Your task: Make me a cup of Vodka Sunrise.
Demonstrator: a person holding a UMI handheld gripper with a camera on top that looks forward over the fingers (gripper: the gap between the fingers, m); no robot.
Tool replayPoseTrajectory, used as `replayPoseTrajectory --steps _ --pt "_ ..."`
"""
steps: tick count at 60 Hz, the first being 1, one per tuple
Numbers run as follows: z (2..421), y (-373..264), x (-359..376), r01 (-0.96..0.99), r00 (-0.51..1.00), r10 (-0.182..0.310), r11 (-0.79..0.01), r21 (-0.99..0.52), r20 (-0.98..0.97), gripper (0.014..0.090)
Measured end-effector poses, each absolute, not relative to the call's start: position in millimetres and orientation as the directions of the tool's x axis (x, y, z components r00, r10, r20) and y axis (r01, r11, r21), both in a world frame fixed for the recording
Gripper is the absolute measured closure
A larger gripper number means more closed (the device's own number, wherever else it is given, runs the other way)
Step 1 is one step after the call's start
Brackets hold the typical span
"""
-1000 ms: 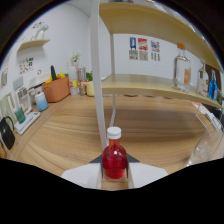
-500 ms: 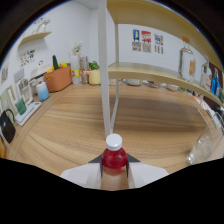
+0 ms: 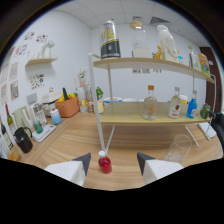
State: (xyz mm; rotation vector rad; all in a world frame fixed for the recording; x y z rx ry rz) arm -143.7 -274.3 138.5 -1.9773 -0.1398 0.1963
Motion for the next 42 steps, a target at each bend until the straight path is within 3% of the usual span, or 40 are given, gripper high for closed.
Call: replayPoseTrajectory --steps 7,22,34,42 --pt "158.5 -297.7 -101.0 -0.029 0.983 0.155 -0.384 -0.923 -0.095 0.0184" --pt "156.3 -337.9 13.9 -0.027 0.999 0.019 -0.417 -0.909 -0.039 0.0188" --pt "255.4 -305.4 104.7 -0.058 0.997 -0.064 -0.291 -0.955 -0.041 0.0183" --pt "327.8 -263.0 159.4 -0.081 0.994 -0.093 -0.203 -0.976 -0.063 0.019"
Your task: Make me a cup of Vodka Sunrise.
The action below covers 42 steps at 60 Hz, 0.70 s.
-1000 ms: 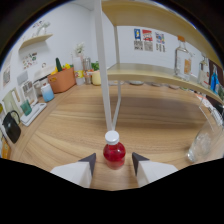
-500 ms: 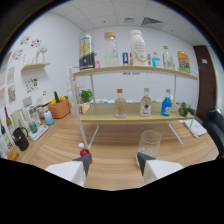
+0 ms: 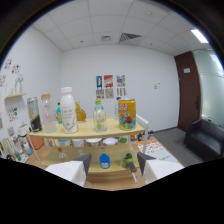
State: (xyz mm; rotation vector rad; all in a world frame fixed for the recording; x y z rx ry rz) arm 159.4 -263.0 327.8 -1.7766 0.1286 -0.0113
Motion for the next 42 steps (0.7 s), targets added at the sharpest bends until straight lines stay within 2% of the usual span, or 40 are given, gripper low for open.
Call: replayPoseTrajectory --steps 12,22,28,32,33,42 --pt "388.4 -183.4 202.1 -0.096 0.994 -0.067 -0.118 -0.988 -0.088 0.0193" --pt "384.5 -126.2 212.8 -0.106 0.994 -0.037 -0.145 -0.984 -0.102 0.0203" --pt "375.7 -107.8 216.3 -0.089 0.996 -0.039 -0.168 -0.982 -0.084 0.0325" --pt "376.9 -102.9 216.7 -0.065 0.998 -0.028 -0.159 -0.985 -0.061 0.0493" --pt "377.5 -101.7 215.0 -0.059 0.998 -0.023 -0.155 -0.986 -0.056 0.051" --pt "379.7 -109.7 218.8 -0.014 0.999 -0.039 -0.155 -0.988 -0.009 0.0526"
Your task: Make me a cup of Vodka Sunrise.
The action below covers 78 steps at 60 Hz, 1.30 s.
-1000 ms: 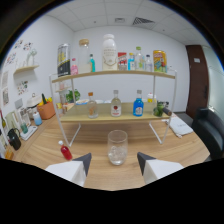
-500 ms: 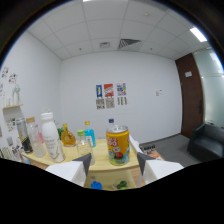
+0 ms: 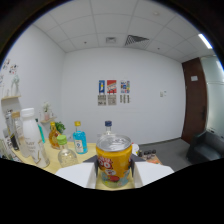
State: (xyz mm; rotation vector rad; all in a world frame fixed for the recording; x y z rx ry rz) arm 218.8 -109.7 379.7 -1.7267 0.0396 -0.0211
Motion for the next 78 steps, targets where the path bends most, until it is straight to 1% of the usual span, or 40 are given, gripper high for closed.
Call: replayPoseTrajectory --steps 5,8,14,19,22,24,28,32,35,40,46,54,60,65,70,74,78 --pt "386.5 -116.3 218.5 -0.011 0.999 -0.051 -0.14 -0.99 -0.004 0.0532" --pt "400.4 -127.8 220.2 -0.009 0.998 -0.056 -0.123 -0.992 -0.002 0.0532" --pt "418.4 -152.4 213.9 -0.011 0.999 -0.05 -0.087 -0.996 -0.006 0.0533" --pt "414.0 -177.0 206.1 -0.018 0.999 -0.049 -0.081 -0.997 -0.014 0.0535" --pt "398.5 -191.7 200.4 -0.028 0.998 -0.051 -0.09 -0.996 -0.023 0.0534" --pt "379.6 -199.2 194.5 -0.037 0.998 -0.05 -0.11 -0.993 -0.032 0.0534" --pt "336.4 -212.3 181.5 -0.044 0.998 -0.048 -0.163 -0.986 -0.037 0.0535" --pt "283.4 -221.0 167.9 -0.06 0.998 -0.046 -0.241 -0.969 -0.05 0.0536" --pt "242.9 -223.6 159.1 -0.08 0.996 -0.048 -0.28 -0.957 -0.069 0.0537" --pt "202.1 -228.1 147.5 -0.067 0.997 -0.065 -0.344 -0.937 -0.048 0.0537" --pt "176.3 -227.0 142.4 0.023 0.995 -0.079 -0.371 -0.928 0.056 0.0536" --pt "174.4 -219.9 143.1 0.263 0.951 -0.059 -0.368 -0.892 0.305 0.0534" --pt "185.5 -217.3 143.7 0.485 0.851 -0.024 -0.349 -0.802 0.525 0.0535" --pt "196.9 -214.7 140.6 0.673 0.707 0.009 -0.313 -0.67 0.707 0.0537" --pt "206.5 -212.5 132.0 0.824 0.528 0.041 -0.264 -0.501 0.848 0.0536" --pt "209.3 -209.0 125.5 0.922 0.338 0.067 -0.226 -0.316 0.939 0.0537" --pt "207.6 -207.3 117.7 0.976 0.139 0.088 -0.182 -0.122 0.986 0.0536"
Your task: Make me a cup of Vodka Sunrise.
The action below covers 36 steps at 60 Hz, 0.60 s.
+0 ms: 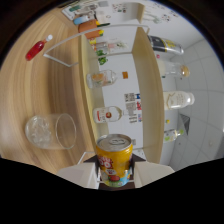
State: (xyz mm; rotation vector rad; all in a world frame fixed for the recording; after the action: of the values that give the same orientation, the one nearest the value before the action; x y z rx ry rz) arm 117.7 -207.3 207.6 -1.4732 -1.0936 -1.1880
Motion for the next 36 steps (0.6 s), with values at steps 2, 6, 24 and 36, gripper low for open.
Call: replayPoseTrajectory --steps 2,6,24,36 --pt "206.5 -206.3 114.9 0.986 0.051 0.097 -0.165 -0.035 0.994 0.0536" --pt "205.8 -204.4 110.3 0.984 -0.104 0.11 -0.134 0.118 0.988 0.0539" --pt "196.3 -196.4 85.0 0.905 -0.421 0.113 -0.018 0.426 0.9 0.0539" --pt "197.9 -198.7 86.0 0.948 -0.314 0.107 -0.028 0.318 0.943 0.0535"
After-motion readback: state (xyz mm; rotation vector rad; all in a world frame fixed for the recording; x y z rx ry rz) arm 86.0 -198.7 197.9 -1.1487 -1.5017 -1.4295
